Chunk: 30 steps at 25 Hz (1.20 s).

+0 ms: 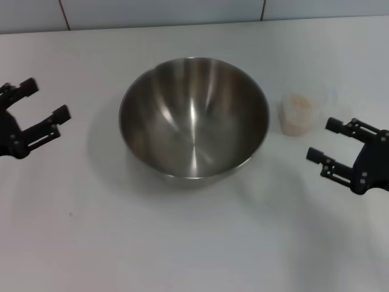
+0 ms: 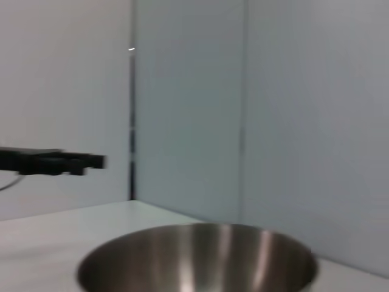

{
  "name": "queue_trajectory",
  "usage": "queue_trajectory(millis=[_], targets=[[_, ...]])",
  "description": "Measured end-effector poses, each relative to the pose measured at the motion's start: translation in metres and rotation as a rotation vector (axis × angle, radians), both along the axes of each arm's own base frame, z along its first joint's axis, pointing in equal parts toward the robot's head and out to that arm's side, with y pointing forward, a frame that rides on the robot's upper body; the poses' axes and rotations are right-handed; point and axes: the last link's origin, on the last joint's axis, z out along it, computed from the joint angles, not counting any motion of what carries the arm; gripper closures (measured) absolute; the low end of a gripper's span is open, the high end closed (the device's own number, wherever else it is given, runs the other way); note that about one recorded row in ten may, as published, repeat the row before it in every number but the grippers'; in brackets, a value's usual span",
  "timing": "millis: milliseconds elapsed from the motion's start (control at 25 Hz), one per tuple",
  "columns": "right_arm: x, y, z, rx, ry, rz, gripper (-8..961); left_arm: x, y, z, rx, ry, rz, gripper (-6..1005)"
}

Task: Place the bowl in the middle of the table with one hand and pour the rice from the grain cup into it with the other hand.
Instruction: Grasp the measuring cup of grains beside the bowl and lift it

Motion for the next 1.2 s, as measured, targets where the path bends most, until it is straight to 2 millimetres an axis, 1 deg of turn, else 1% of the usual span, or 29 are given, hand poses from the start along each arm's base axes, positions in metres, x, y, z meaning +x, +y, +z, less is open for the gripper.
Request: queue_trajectory(millis=[160, 360, 400, 480, 560, 600, 680, 920, 1120, 1200], targets=[[0.005, -0.001, 0.0, 0.045, 0.002, -0.028, 337, -0.002, -0.005, -0.002, -0.017, 0.004, -0.007, 170], [0.01, -0.002, 0.001, 0.063, 0.001, -0.058, 339, 0.002, -0.011, -0.004, -0.116, 0.053, -0.048, 170], [0.012, -0.003, 0.001, 0.067, 0.0, -0.069, 339, 0.005, -0.012, -0.001, -0.159, 0.072, -0.073, 170], [0.013, -0.003, 0.0, 0.069, -0.001, -0.078, 340, 0.008, -0.014, 0.0, -0.177, 0.076, -0.087, 170], [0.016, -0.002, 0.0, 0.079, -0.004, -0.103, 340, 0.014, -0.016, 0.005, -0.203, 0.079, -0.124, 170], [0.02, -0.002, 0.001, 0.095, -0.006, -0.127, 341, 0.021, -0.018, 0.009, -0.223, 0.075, -0.169, 170], [0.021, -0.002, 0.001, 0.106, -0.008, -0.139, 341, 0.024, -0.018, 0.01, -0.227, 0.072, -0.183, 170], [0.029, -0.002, 0.0, 0.166, -0.015, -0.19, 343, 0.039, -0.01, 0.007, -0.237, 0.062, -0.24, 170], [0.036, -0.002, -0.002, 0.186, -0.019, -0.242, 345, 0.043, -0.006, 0.003, -0.262, 0.083, -0.254, 170], [0.042, 0.0, -0.003, 0.197, -0.027, -0.287, 346, 0.046, 0.0, -0.003, -0.314, 0.111, -0.257, 170]])
